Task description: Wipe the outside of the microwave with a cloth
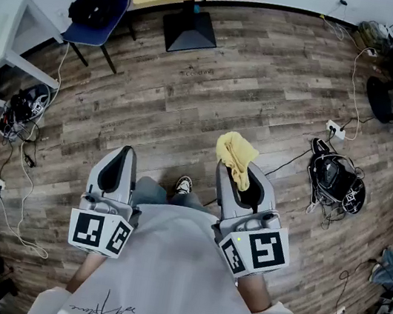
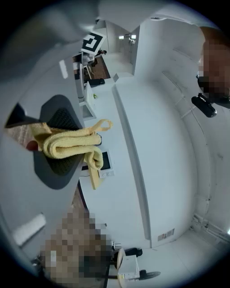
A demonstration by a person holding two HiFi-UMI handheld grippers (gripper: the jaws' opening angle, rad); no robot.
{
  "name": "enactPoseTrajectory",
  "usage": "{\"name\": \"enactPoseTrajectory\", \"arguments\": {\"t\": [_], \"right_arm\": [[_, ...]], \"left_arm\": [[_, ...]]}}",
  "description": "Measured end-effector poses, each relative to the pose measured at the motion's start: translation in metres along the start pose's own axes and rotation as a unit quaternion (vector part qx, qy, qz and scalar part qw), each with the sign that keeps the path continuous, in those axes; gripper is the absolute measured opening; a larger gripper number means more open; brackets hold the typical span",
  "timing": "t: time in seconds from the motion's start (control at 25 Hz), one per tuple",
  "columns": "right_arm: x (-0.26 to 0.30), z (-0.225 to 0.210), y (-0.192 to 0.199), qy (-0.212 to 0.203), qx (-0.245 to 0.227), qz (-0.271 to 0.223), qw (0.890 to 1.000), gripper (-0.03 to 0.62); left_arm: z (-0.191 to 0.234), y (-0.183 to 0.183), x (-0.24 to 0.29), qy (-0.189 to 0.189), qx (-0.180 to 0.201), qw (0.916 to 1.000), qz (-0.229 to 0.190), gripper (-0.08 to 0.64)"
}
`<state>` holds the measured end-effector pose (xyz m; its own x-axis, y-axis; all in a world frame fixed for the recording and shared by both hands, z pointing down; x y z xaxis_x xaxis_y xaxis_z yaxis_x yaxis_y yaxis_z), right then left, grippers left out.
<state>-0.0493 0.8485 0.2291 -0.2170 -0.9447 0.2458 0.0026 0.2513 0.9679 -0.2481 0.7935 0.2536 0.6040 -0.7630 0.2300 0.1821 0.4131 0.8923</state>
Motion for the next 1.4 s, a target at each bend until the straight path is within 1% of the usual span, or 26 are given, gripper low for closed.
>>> {"name": "enactPoseTrajectory", "arguments": {"t": [0.16,0.32,0.48,0.56,0.64,0.8,0.96,1.04,1.2,1.32,1.4], "right_arm": [[0.000,-0.007,0.007,-0.005,0.003,0.005,1.000,0.109],[0.006,-0.011,0.015,-0.021,0.031,0.017,0.999,0.109],[0.019,-0.020,0.017,-0.019,0.046,0.023,0.999,0.110],[0.032,-0.022,0.016,-0.017,0.039,0.029,0.999,0.110],[0.049,-0.024,0.013,-0.015,0.018,0.034,0.999,0.101],[0.085,-0.030,0.004,-0.016,-0.021,0.041,0.999,0.099],[0.131,-0.038,-0.006,-0.018,-0.058,0.065,0.996,0.100],[0.159,-0.042,-0.013,-0.018,-0.061,0.077,0.995,0.100],[0.208,-0.048,-0.033,-0.015,-0.054,0.080,0.995,0.100],[0.242,-0.060,-0.048,0.000,-0.036,0.078,0.996,0.100],[0.265,-0.069,-0.057,0.005,-0.015,0.075,0.997,0.100]], "left_arm": [[-0.005,0.006,0.006,-0.001,0.000,1.0000,-0.001,0.002],[-0.006,0.006,0.012,0.004,-0.006,0.9999,-0.011,0.002],[0.001,0.006,0.028,0.006,-0.006,0.9999,-0.007,-0.002],[0.008,0.004,0.039,0.013,-0.008,0.9998,-0.009,-0.003],[0.016,0.002,0.054,0.021,-0.008,0.9997,-0.009,-0.003],[0.033,-0.005,0.094,0.025,-0.006,0.9996,0.006,-0.003],[0.051,-0.023,0.138,0.030,-0.003,0.9995,0.013,-0.005],[0.066,-0.035,0.160,0.031,-0.009,0.9992,0.022,-0.005],[0.096,-0.058,0.199,0.031,-0.021,0.9984,0.042,-0.005],[0.113,-0.081,0.227,0.041,-0.006,0.9973,0.061,-0.005],[0.126,-0.097,0.243,0.042,0.000,0.9973,0.061,-0.005]]}}
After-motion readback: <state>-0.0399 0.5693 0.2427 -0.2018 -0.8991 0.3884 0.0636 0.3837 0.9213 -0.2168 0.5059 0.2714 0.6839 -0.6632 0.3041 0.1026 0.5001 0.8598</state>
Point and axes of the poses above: the fingertips, and each gripper's own axes: x forward along the fingers, z to its left, y out of its underside, the point moved 3 cm from there along -x, backward along the fingers, and after that the axes turned 11 degrees about -x, right-handed, at the moved point
